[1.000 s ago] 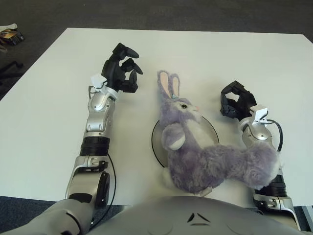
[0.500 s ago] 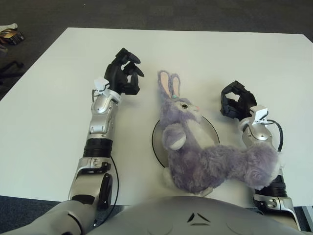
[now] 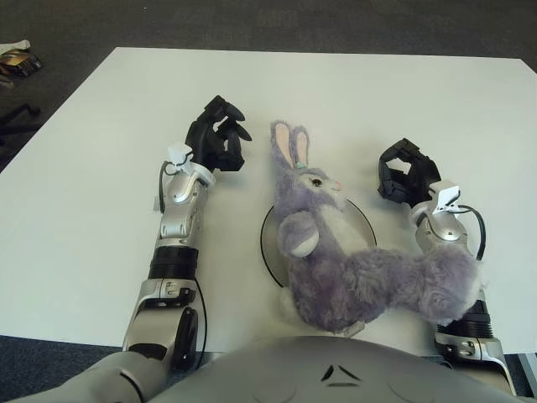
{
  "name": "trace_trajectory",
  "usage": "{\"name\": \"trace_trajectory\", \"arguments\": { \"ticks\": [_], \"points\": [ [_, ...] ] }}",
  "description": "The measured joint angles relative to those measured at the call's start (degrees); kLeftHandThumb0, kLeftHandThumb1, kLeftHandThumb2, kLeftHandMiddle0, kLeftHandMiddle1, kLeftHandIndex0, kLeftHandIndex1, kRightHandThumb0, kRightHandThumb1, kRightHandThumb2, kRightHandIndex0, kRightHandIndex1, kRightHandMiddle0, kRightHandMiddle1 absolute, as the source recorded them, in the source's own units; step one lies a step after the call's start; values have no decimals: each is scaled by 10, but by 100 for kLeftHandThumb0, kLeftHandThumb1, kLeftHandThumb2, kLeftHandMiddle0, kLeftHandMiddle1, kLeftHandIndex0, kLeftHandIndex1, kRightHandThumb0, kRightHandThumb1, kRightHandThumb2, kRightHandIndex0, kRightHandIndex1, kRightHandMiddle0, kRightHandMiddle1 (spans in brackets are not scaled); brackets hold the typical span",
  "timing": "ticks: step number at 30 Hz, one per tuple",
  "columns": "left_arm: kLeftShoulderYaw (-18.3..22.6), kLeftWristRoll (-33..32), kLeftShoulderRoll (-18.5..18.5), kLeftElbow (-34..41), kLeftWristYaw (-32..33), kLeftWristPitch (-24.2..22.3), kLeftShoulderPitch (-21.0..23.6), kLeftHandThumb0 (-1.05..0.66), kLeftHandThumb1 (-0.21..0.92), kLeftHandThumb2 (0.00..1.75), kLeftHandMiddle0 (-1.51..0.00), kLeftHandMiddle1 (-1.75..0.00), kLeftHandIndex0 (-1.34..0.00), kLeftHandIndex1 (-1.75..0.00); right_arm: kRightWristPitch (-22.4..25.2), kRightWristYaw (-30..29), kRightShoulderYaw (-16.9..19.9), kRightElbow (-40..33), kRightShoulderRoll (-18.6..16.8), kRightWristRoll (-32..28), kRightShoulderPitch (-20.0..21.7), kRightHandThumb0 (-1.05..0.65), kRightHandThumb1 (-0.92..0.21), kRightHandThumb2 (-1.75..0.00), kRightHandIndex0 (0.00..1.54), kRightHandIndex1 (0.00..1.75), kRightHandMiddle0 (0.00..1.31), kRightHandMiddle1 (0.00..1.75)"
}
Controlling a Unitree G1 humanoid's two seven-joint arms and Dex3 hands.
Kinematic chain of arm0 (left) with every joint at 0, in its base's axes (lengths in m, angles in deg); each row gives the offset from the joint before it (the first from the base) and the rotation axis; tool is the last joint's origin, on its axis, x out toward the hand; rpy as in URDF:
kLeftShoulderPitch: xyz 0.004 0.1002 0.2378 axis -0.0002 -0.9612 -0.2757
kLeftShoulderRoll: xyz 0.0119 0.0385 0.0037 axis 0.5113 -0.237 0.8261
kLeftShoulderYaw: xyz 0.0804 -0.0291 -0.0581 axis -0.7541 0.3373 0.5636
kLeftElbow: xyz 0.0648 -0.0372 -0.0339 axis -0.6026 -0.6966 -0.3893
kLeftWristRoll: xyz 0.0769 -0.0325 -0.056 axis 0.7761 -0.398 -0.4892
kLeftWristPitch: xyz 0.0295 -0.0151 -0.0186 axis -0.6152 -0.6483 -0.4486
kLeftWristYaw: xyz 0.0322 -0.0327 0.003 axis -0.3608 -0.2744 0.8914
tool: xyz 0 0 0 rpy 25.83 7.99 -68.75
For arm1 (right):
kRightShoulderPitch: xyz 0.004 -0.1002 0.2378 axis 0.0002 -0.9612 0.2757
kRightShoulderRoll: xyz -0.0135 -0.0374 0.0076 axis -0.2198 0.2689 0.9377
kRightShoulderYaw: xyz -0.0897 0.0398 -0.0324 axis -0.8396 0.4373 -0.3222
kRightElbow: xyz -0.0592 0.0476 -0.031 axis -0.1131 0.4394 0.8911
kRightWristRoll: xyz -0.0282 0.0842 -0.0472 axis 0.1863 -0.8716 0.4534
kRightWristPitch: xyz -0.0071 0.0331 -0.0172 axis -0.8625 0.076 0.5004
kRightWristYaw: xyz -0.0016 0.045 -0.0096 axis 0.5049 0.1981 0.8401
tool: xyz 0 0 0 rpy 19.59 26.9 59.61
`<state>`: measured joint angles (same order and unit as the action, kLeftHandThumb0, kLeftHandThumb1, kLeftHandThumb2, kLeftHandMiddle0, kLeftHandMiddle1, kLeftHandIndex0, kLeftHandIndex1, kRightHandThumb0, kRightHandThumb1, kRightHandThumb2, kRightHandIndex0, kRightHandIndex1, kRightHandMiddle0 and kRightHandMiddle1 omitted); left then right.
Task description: Put the doll into the plate.
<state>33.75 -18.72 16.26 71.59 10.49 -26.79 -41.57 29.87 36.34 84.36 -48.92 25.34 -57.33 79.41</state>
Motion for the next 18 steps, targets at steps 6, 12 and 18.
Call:
{"name": "trace_trajectory", "arguments": {
  "ticks": [6, 12, 18],
  "points": [
    [-1, -4, -1, -9, -14, 1, -10, -1, -8, 173, -91, -175, -74, -163, -3, 0, 1, -1, 2, 0, -4, -42, -54, -105, 115, 175, 45, 175],
    [1, 2, 2, -50, -20, 8, -9, -1, -9, 174, -91, -175, -75, -163, -12, 0, -2, -1, 6, 2, -9, -42, -54, -105, 115, 175, 45, 175],
    [6, 6, 6, -74, -16, 9, -1, -1, -9, 175, -91, -175, -74, -165, -17, 0, -2, -1, 10, 9, -11, -42, -53, -105, 115, 175, 45, 175]
  ]
}}
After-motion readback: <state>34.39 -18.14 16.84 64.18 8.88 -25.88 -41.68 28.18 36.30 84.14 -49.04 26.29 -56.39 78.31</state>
